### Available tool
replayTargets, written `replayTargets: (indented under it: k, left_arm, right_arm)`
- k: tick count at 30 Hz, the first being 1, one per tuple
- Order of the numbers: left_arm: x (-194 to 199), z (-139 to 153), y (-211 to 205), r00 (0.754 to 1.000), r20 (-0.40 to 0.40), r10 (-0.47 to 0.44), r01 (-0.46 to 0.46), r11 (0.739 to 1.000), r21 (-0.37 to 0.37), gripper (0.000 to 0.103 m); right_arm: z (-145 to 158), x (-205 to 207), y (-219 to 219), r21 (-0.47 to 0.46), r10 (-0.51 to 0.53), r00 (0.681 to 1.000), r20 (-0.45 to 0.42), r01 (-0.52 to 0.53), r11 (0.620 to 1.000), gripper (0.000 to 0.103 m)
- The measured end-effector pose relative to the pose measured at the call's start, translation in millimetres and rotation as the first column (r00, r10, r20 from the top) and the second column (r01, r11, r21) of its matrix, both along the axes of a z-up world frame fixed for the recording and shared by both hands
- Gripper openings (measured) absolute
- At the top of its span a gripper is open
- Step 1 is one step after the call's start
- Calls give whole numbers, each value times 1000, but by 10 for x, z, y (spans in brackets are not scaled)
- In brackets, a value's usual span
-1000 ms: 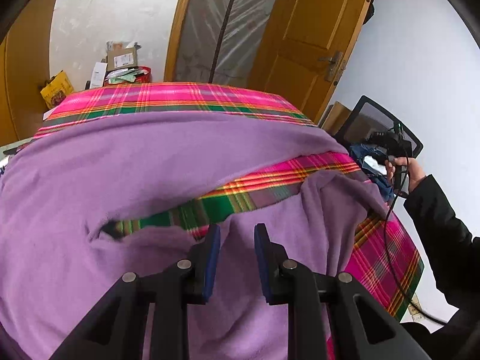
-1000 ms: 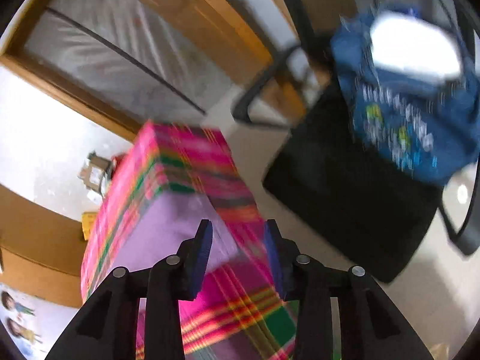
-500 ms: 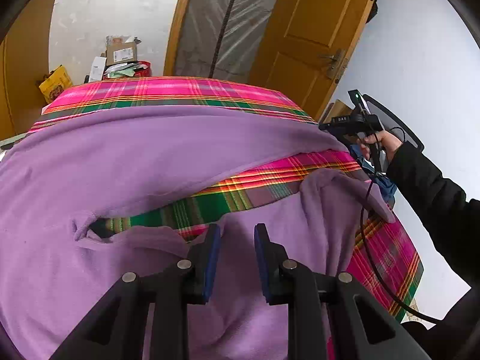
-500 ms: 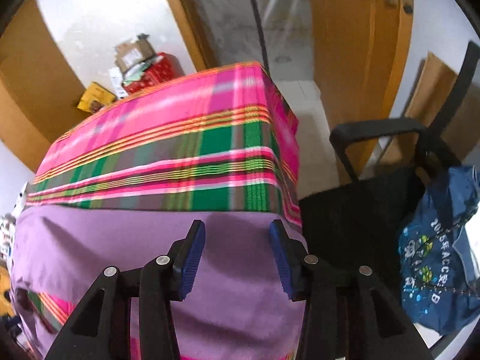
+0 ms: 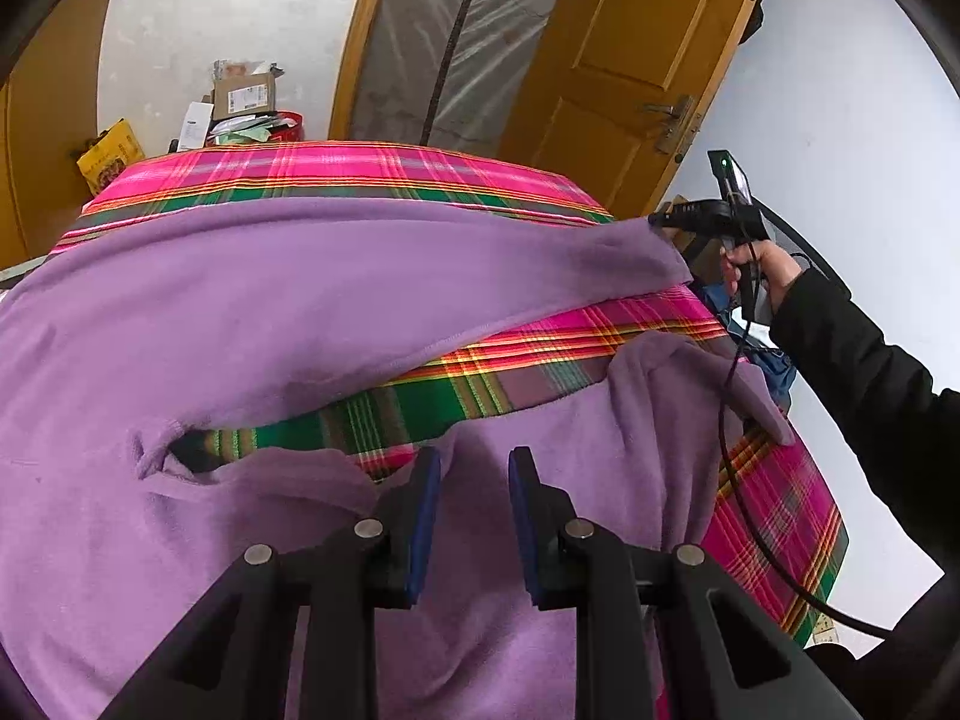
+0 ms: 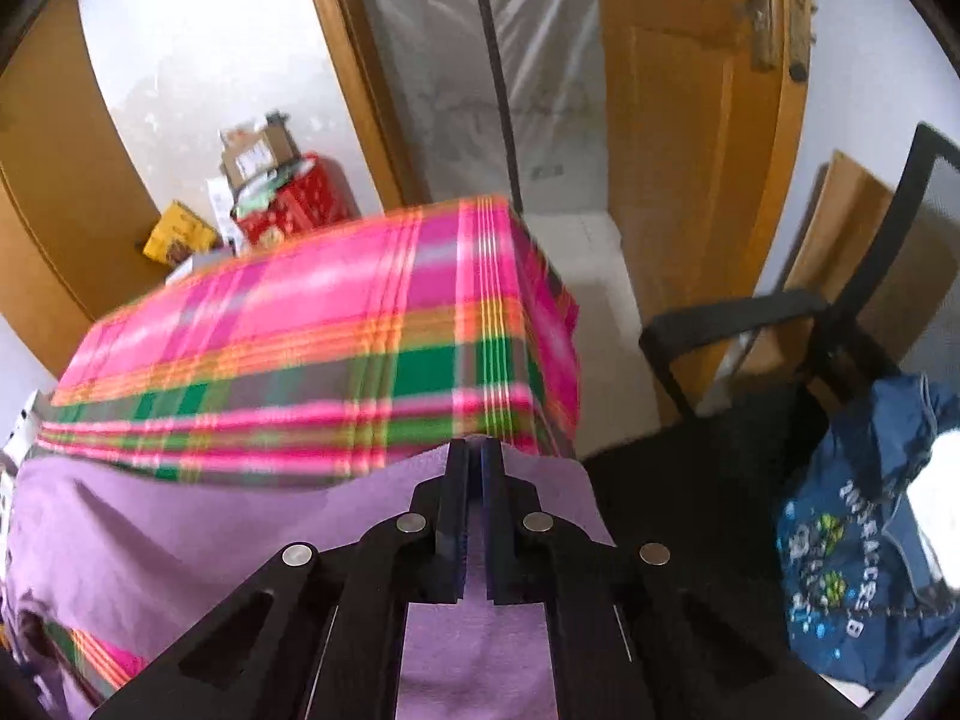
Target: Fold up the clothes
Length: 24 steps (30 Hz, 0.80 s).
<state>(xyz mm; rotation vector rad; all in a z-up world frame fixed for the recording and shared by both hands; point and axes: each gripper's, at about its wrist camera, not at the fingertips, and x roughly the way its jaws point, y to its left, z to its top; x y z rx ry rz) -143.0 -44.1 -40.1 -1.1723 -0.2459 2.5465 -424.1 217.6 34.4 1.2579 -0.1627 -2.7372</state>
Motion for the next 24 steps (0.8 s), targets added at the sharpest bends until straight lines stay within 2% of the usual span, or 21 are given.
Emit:
replayTargets:
  k: [2, 3, 5, 6, 7, 8, 11, 13, 15, 18, 21, 24]
  left_arm:
    - [14, -2, -9, 1000, 1, 1, -1, 1000, 2, 24]
    - [23, 0, -10, 1000, 0, 0, 0, 1000, 3, 24]
    - [44, 2, -12, 1000, -2, -3, 3, 1000, 5, 24]
    - [56, -2, -13, 1000, -1, -5, 5, 1000, 7, 24]
    - [61, -6, -12, 1000, -1, -6, 6, 1000, 7, 24]
    - [66, -9, -10, 1000, 0, -7, 7, 1000, 7, 24]
    - [74, -18, -3, 1000, 1, -11, 11, 1000, 12, 24]
    - [73, -25, 8, 1000, 1, -13, 13, 1000, 13, 24]
    - [70, -24, 21, 1000, -1, -15, 15, 1000, 15, 24]
    - [83, -17, 50, 1000, -4, -18, 18, 1000, 12, 24]
    - [109, -9, 76, 1000, -4, -19, 19, 1000, 8, 24]
    - [161, 2, 72, 1000, -7, -16, 16, 1000, 7, 24]
  right_arm:
    - [17, -46, -31, 23, 2, 1000, 6, -2, 1000, 7]
    - [-21, -75, -21, 31, -3, 999, 39, 2, 1000, 7]
    - [-80, -64, 76, 39, -56, 996, 73, 53, 998, 9]
    - [-107, -55, 128, 43, -85, 993, 87, 81, 996, 15]
    - [-116, -10, 188, 33, -108, 990, 90, 105, 994, 21]
    - [-120, 44, 249, 20, -129, 988, 89, 128, 992, 31]
    - [-86, 324, 340, -66, -138, 988, 71, 142, 988, 32]
    - [-48, 560, 243, -93, -82, 995, 50, 86, 992, 32]
    - [-39, 781, 31, -97, 19, 999, 27, -17, 995, 32]
    - [-82, 1060, -316, -98, 154, 988, 30, -150, 984, 32]
    - [-114, 1234, -748, -39, 296, 955, 24, -295, 955, 32]
    - [-145, 1397, -1242, 130, 473, 881, 11, -470, 873, 32]
